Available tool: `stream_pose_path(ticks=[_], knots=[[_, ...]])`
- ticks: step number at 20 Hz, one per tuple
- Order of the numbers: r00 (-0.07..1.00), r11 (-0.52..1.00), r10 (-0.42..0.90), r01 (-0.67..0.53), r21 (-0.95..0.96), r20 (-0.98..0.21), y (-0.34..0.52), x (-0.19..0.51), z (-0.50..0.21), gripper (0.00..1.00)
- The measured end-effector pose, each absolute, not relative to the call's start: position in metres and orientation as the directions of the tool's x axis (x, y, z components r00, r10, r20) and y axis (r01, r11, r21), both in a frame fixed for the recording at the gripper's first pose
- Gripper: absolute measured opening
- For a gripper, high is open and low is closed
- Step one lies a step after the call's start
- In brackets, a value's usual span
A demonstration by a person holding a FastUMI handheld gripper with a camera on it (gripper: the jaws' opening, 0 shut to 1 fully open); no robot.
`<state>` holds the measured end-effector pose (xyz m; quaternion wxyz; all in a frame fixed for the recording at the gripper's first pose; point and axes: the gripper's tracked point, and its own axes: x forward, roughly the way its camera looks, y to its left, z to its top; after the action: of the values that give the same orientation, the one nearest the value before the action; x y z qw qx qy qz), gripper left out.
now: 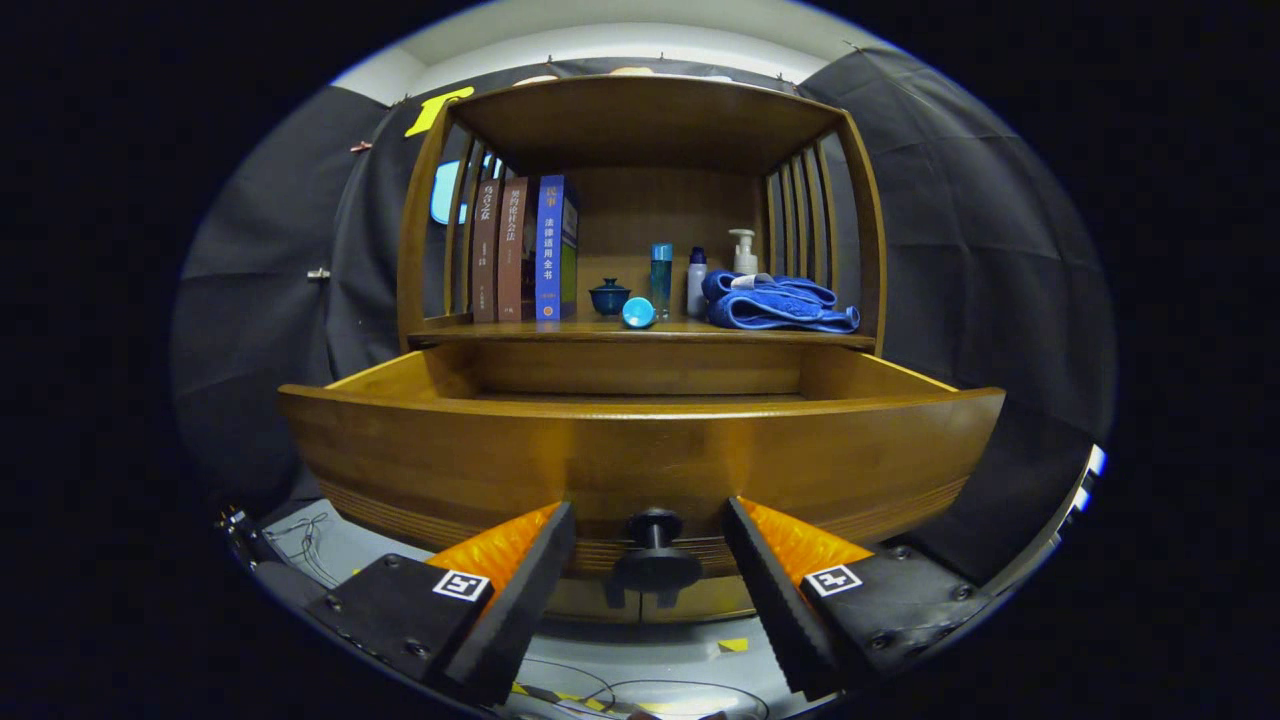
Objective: Pull open the drawer, take out the items inside it, and place them on the countertop above the cabinet.
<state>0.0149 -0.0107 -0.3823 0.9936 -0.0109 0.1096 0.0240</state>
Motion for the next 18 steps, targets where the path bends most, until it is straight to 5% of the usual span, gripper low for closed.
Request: stream_pose_path(ticks=[18], knots=[[0.980, 0.998, 0.055, -0.061, -0.028, -0.189, 0.000, 0.123, -0.382, 0.99]])
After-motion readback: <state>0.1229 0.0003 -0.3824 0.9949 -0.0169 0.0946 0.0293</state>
